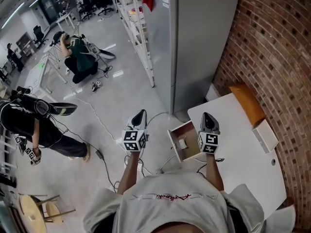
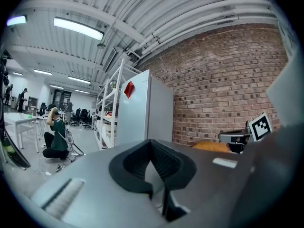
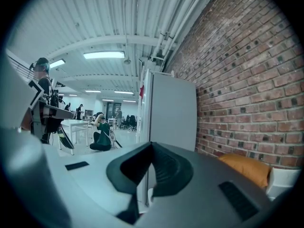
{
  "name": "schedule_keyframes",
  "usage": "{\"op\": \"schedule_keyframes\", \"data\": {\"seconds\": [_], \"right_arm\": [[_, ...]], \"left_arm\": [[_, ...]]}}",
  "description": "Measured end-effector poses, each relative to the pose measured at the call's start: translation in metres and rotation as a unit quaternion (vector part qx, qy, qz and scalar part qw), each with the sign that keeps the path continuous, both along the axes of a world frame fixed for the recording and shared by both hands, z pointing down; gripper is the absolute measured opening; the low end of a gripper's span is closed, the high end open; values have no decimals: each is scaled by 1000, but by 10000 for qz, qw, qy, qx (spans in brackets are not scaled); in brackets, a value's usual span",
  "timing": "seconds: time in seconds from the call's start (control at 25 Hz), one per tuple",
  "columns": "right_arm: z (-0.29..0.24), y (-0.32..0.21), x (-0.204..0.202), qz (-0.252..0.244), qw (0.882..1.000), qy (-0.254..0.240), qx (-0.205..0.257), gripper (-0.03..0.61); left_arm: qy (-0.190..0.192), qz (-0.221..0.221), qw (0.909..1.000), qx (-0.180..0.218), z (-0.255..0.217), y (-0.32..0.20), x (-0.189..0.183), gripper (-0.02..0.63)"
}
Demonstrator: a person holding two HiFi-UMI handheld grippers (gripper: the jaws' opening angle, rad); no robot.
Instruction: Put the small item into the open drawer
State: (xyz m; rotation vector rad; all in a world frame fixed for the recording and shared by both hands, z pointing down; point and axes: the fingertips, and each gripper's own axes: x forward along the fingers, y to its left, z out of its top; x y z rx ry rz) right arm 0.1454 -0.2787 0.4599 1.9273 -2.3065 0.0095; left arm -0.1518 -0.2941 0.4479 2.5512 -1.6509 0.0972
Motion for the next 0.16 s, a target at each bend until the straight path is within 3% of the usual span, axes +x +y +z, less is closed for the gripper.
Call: {"op": "schedule_keyframes", "data": {"seconds": [0.16], "right_arm": [[1,-8,-2,-9,10000,5,1,12]], "left_arm": [[-10,-25,10000,48,-4,-7,-3,6]]}}
